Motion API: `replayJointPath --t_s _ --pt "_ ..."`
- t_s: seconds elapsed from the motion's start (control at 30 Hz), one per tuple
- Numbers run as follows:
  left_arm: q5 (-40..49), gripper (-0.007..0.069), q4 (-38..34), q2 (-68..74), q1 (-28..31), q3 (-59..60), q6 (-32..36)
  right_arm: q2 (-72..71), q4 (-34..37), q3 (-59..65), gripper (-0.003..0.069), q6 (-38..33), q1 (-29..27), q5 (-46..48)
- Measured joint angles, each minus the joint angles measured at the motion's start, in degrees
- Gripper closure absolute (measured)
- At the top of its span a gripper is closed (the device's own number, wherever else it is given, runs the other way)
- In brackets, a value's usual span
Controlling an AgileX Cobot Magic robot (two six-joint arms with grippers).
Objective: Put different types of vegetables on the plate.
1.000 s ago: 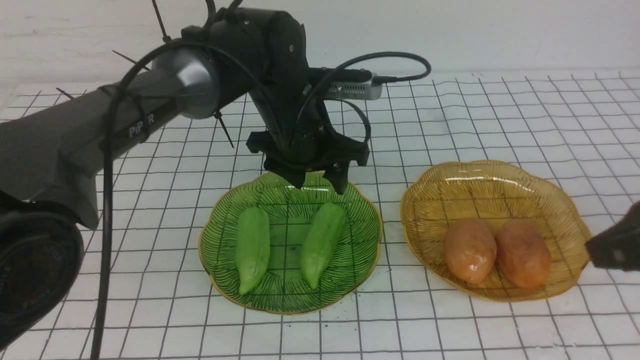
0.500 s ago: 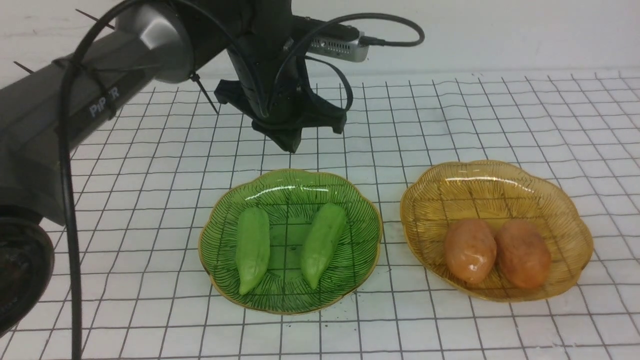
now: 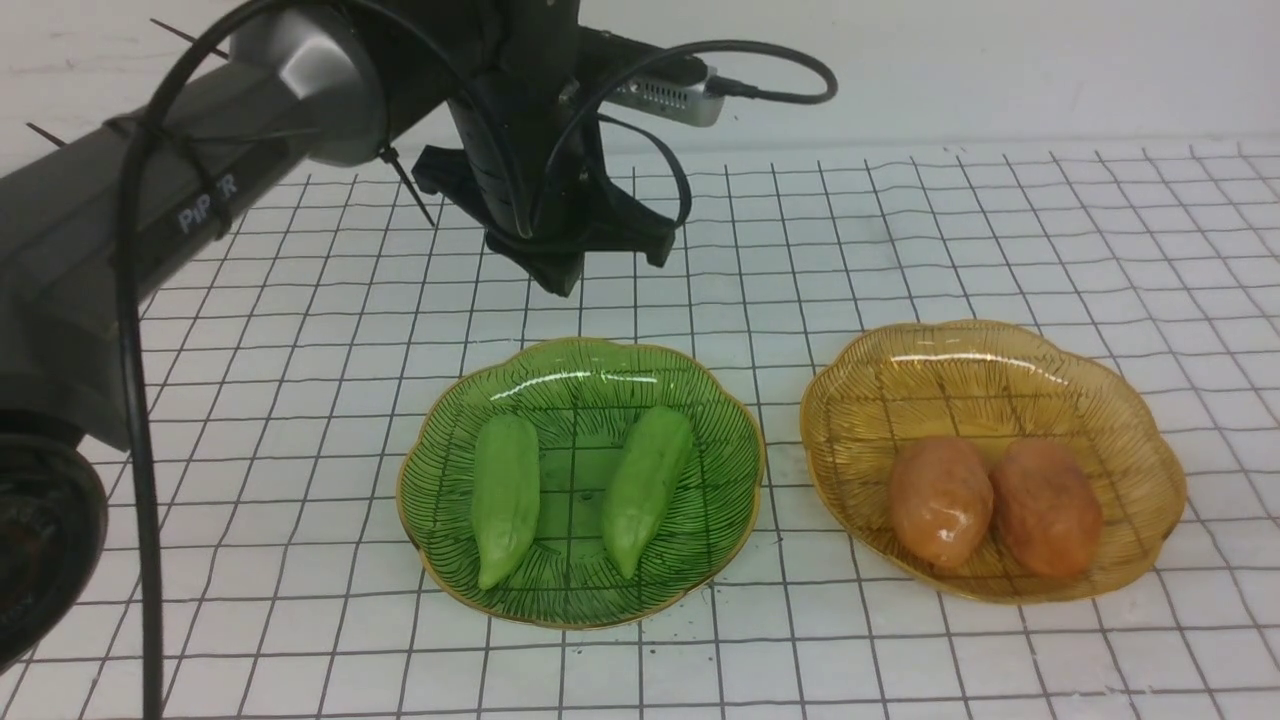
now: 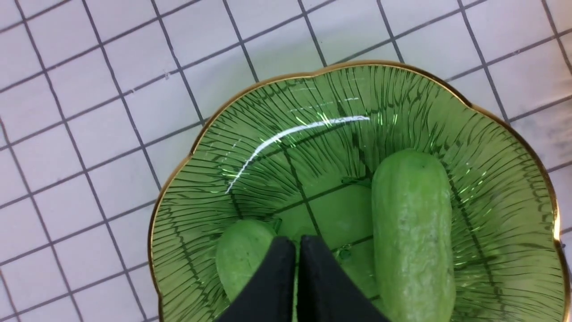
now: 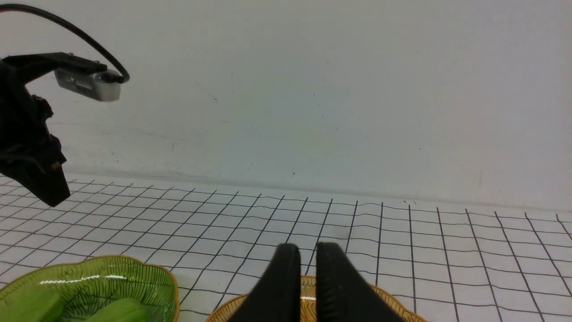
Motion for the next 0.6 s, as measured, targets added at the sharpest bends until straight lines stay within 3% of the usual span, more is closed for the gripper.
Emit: replayJointPath --t_s 0.4,0.6 --pt "0.0 0.0632 0.64 0.43 0.0 0.0 0.0 -1.2 0.0 0.65 0.0613 0.0 0.0 0.25" --pt "0.0 0.0632 1.13 0.43 0.0 0.0 0.0 -13.55 -0.06 7.75 0.0613 0.0 -1.4 8.58"
